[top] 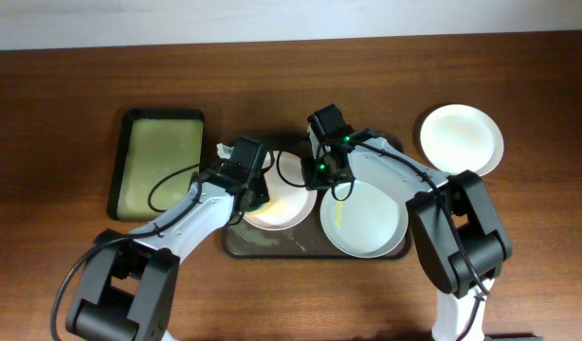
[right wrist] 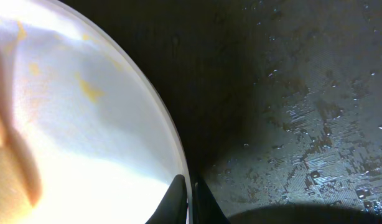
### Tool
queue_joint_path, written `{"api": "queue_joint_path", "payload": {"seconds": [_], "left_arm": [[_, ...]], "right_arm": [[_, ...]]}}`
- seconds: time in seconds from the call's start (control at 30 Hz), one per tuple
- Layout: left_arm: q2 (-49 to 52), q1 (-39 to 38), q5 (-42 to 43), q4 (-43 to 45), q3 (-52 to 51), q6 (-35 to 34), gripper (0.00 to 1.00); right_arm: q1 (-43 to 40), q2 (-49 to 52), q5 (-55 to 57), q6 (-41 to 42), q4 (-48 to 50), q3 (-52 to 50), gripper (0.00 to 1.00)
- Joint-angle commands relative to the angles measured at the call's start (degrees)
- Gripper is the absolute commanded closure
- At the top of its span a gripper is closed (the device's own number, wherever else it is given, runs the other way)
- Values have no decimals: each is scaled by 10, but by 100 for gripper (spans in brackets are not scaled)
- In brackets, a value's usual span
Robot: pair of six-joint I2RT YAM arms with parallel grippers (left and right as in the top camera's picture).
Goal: Clean dirty plates on tray and stack at the side
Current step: 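Scrub the front-left plate with the sponge in the left gripper, then carry the pink plate with the right gripper onto the plate at right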
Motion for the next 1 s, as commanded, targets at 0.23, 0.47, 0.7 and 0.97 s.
{"api": "queue_joint_path", "payload": {"seconds": [0.23,0.47,0.7,0.97], "left_arm": [[-73,10,62,3,39,33,100],[-2,-8,122,-8,33,11,100],[66,-12,59,-10,33,25,100],[-6,-12,-254,-92,51,25,100]], "right_arm": [[0,16,61,-2,-12,-19,96],[0,16,61,-2,-11,-19,96],[0,16,61,-2,-12,-19,96],[0,16,63,-2,-13,-19,96]]}}
